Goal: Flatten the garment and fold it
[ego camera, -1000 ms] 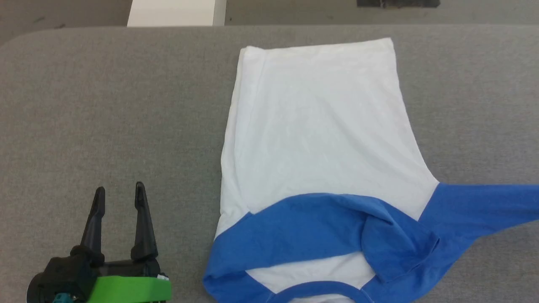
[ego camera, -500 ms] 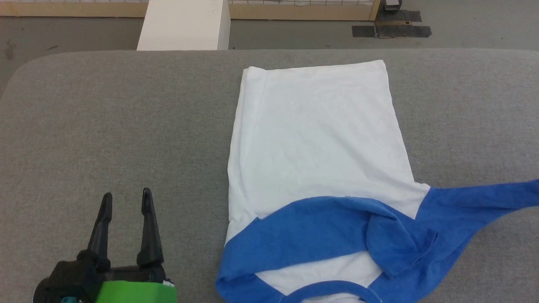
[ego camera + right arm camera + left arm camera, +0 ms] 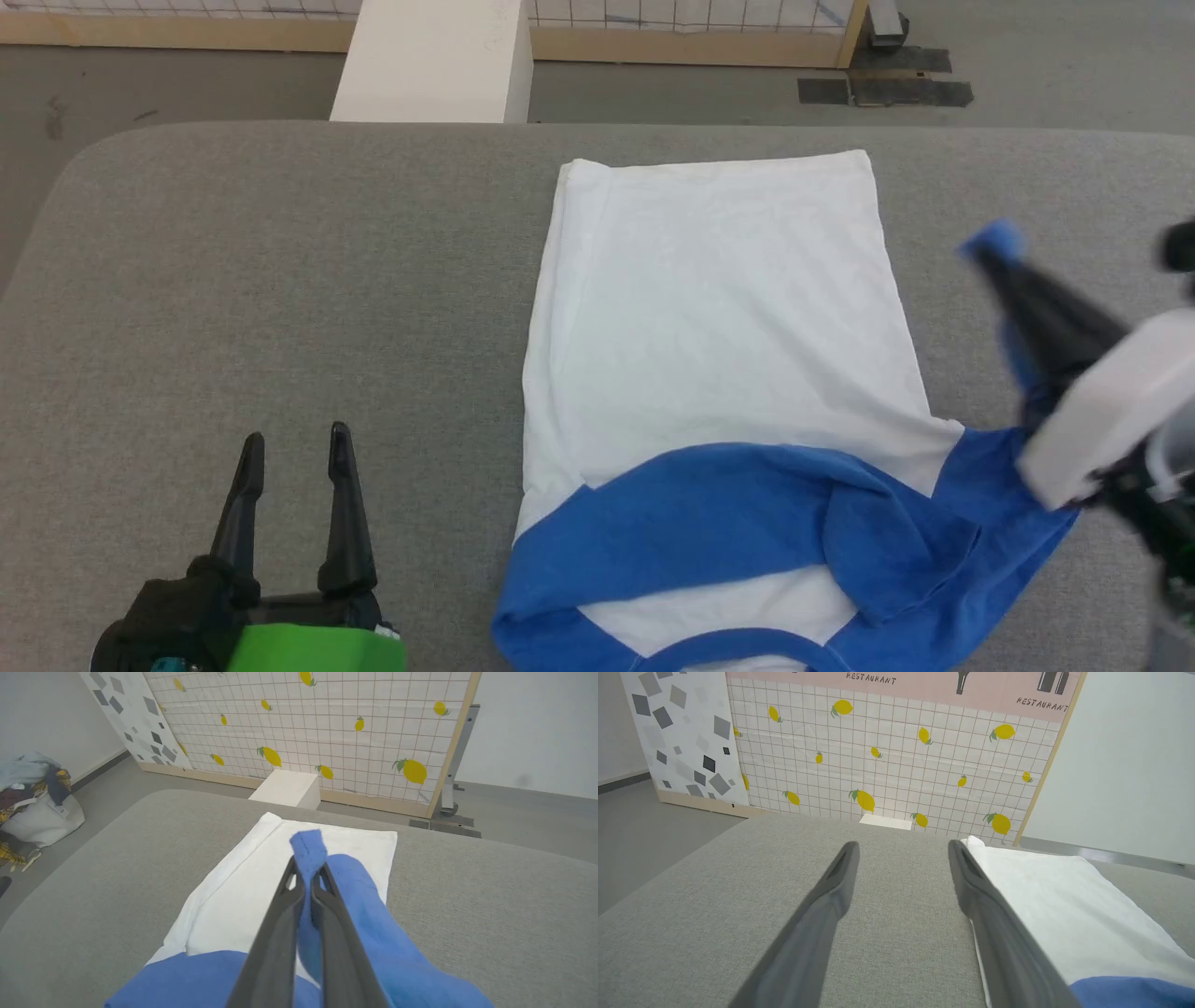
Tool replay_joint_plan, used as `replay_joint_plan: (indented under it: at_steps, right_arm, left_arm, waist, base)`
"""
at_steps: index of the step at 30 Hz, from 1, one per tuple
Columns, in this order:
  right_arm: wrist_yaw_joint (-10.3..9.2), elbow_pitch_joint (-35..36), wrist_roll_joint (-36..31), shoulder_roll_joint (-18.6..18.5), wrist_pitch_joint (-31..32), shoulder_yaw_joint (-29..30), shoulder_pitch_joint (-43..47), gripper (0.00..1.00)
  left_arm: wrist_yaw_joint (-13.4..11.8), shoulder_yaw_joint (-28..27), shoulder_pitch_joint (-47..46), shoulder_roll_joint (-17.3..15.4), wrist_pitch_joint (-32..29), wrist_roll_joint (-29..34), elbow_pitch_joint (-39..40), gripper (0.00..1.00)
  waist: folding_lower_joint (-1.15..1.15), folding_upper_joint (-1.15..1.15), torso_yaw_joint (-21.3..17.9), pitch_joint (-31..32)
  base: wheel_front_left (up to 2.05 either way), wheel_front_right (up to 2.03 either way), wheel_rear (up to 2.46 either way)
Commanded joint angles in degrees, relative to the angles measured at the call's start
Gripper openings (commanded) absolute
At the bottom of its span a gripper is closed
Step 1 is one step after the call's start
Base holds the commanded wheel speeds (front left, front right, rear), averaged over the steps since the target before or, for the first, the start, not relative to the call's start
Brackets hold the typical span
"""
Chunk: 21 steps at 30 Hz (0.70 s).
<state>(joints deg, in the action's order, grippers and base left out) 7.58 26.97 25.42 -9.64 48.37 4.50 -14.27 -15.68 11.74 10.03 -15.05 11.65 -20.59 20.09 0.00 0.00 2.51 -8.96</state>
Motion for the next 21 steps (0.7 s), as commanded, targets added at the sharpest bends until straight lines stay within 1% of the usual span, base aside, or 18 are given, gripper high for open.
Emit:
replay_joint_plan:
  at_steps: [1, 5, 8, 11, 13, 16, 21]
  right_arm:
    - [-0.09, 0.42, 0.56, 0.59, 0.43, -1.97, 0.85, 0.0]
    - [-0.09, -1.15, 1.53, 1.97, 0.48, -11.51, 0.92, 0.0]
    - [-0.09, -5.04, 1.79, 2.59, -1.38, -18.43, 0.48, 0.0]
    - [-0.09, -10.01, 1.34, 2.26, -4.48, -23.37, -0.43, 0.0]
    - [-0.09, -13.8, 0.92, 2.25, -6.82, -25.87, -0.88, 0.0]
    - [-0.09, -21.9, -0.58, 2.85, -12.11, -30.28, -2.26, 0.0]
    - [-0.09, -34.88, -3.37, 5.22, -20.59, -34.67, -5.23, 0.0]
  left_arm:
    - [-0.11, 0.01, 0.59, 0.02, -0.14, -0.45, -0.08, 1.0]
    - [0.01, 0.2, 0.45, 0.08, -0.08, -0.68, -0.16, 1.0]
    - [0.29, 0.46, 0.12, 0.15, 0.04, -0.9, -0.33, 1.0]
    - [0.58, 0.74, -0.43, 0.29, 0.16, -1.1, -0.7, 1.0]
    - [0.76, 0.87, -0.7, 0.37, 0.26, -1.25, -1.08, 1.0]
    - [1.03, 1.18, -1.11, 0.65, 0.51, -1.49, -1.89, 1.0]
    - [1.46, 1.89, -1.76, 1.15, 0.77, -1.79, -3.05, 1.0]
  waist:
    - [0.0, 0.0, 0.36, 0.24]
    - [0.0, 0.0, 1.09, 0.24]
    - [0.0, 0.0, 2.08, -0.3]
    - [0.0, 0.0, 3.21, -0.83]
    - [0.0, 0.0, 3.99, -1.13]
    - [0.0, 0.0, 5.29, -1.37]
    - [0.0, 0.0, 7.21, -1.39]
  base:
    - [0.0, 0.0, 0.0]
    - [0.0, 0.0, 0.0]
    - [0.0, 0.0, 0.0]
    - [0.0, 0.0, 0.0]
    - [0.0, 0.0, 0.0]
    - [0.0, 0.0, 0.0]
    - [0.0, 0.0, 0.0]
